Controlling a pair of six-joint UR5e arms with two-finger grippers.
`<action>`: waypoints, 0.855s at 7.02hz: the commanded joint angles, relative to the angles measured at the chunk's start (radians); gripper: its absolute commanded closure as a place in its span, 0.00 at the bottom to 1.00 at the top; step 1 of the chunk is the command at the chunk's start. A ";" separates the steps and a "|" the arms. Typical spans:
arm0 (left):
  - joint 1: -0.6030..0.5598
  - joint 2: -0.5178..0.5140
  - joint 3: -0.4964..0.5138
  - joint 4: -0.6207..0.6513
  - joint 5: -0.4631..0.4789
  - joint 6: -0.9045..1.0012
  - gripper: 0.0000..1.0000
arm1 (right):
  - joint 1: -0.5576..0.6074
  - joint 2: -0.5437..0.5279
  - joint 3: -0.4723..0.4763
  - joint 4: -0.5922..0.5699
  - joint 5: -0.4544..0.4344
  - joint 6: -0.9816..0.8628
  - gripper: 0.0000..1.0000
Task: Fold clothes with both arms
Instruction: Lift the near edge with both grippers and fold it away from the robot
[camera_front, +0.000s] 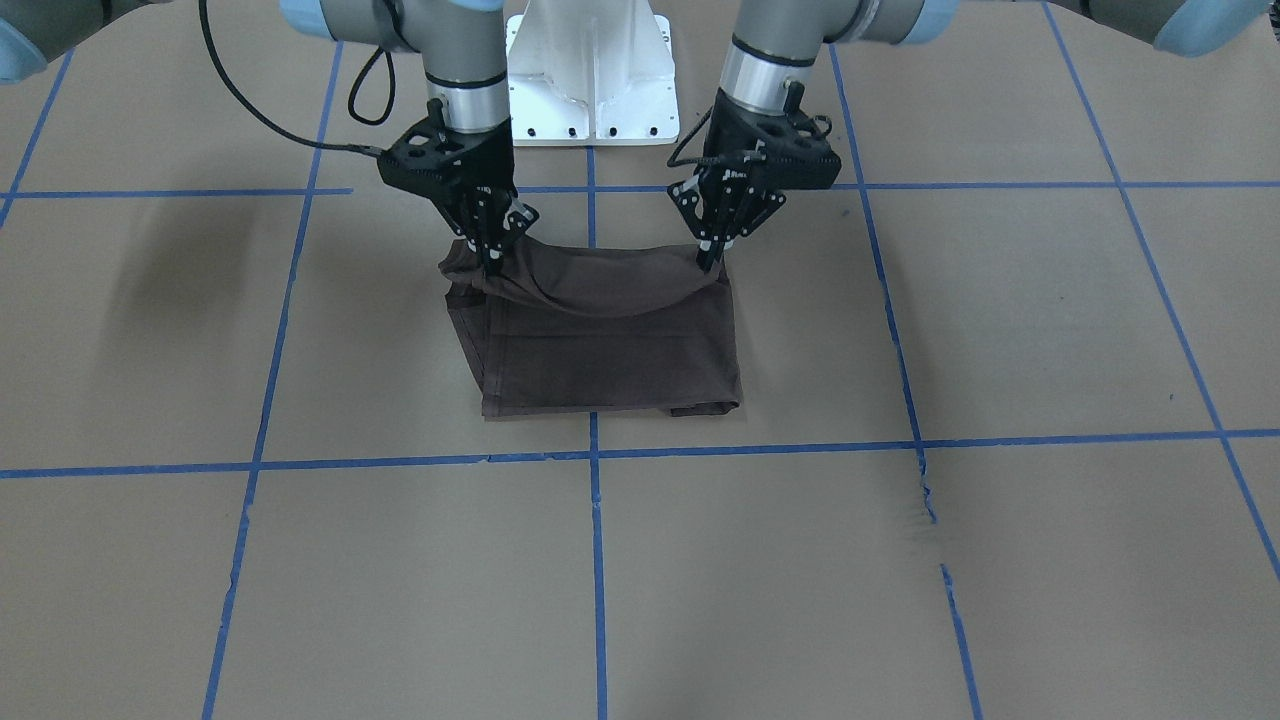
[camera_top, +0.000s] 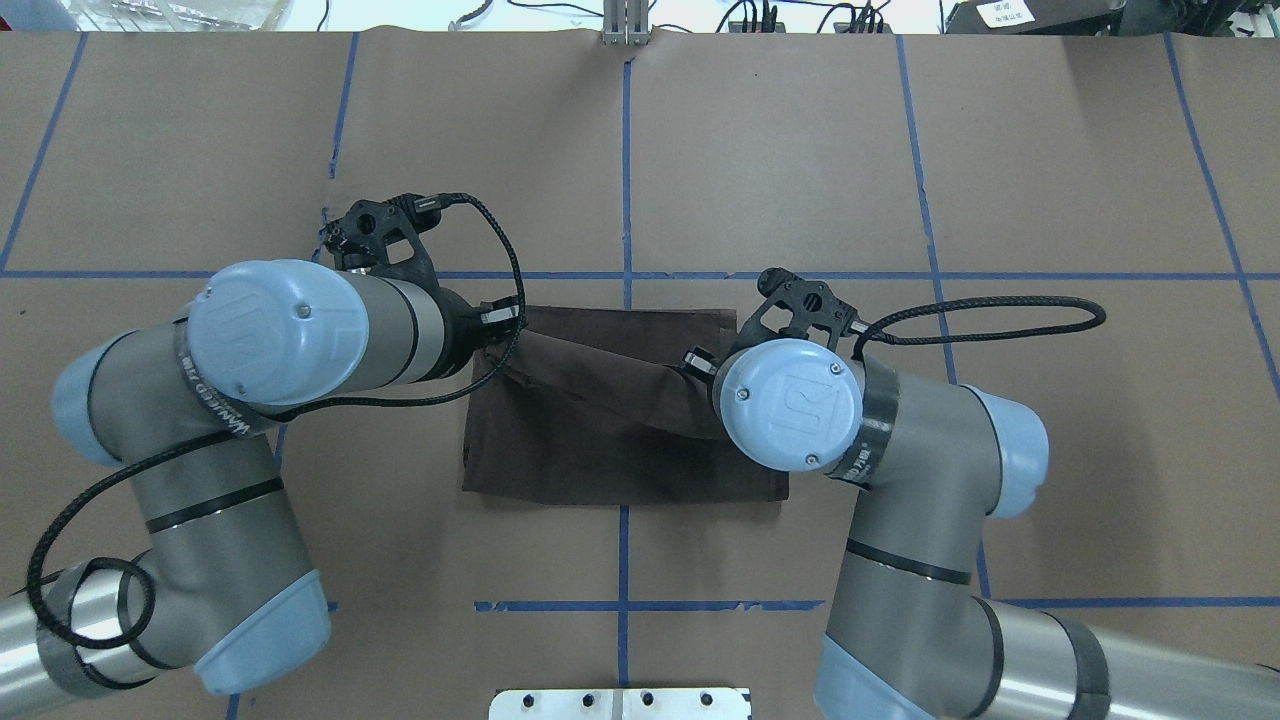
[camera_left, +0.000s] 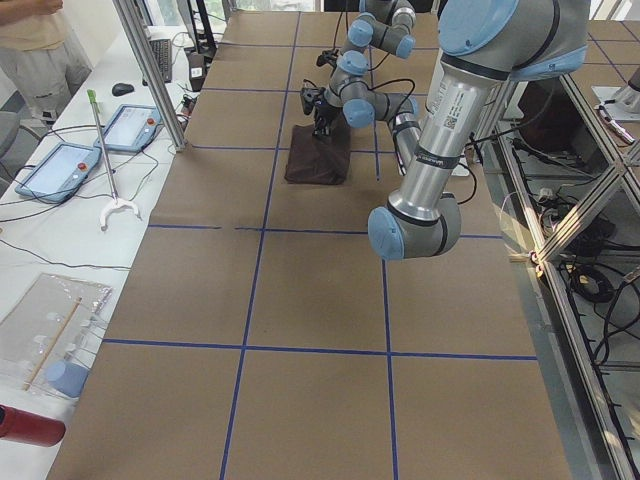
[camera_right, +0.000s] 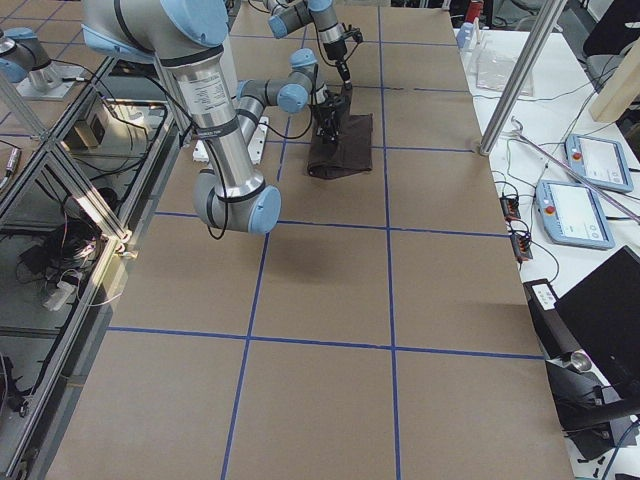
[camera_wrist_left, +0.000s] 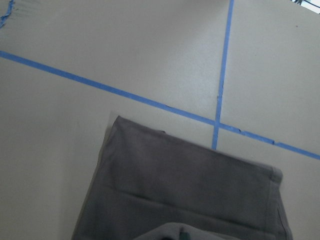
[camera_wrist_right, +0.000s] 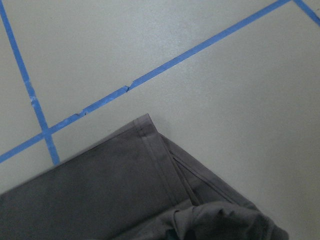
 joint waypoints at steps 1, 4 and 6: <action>-0.010 -0.002 0.141 -0.127 0.001 0.017 1.00 | 0.040 0.031 -0.172 0.151 0.000 -0.030 1.00; -0.010 -0.002 0.216 -0.164 0.001 0.017 1.00 | 0.047 0.047 -0.213 0.153 0.004 -0.043 1.00; -0.009 -0.001 0.224 -0.184 0.001 0.019 1.00 | 0.051 0.044 -0.218 0.153 0.012 -0.058 1.00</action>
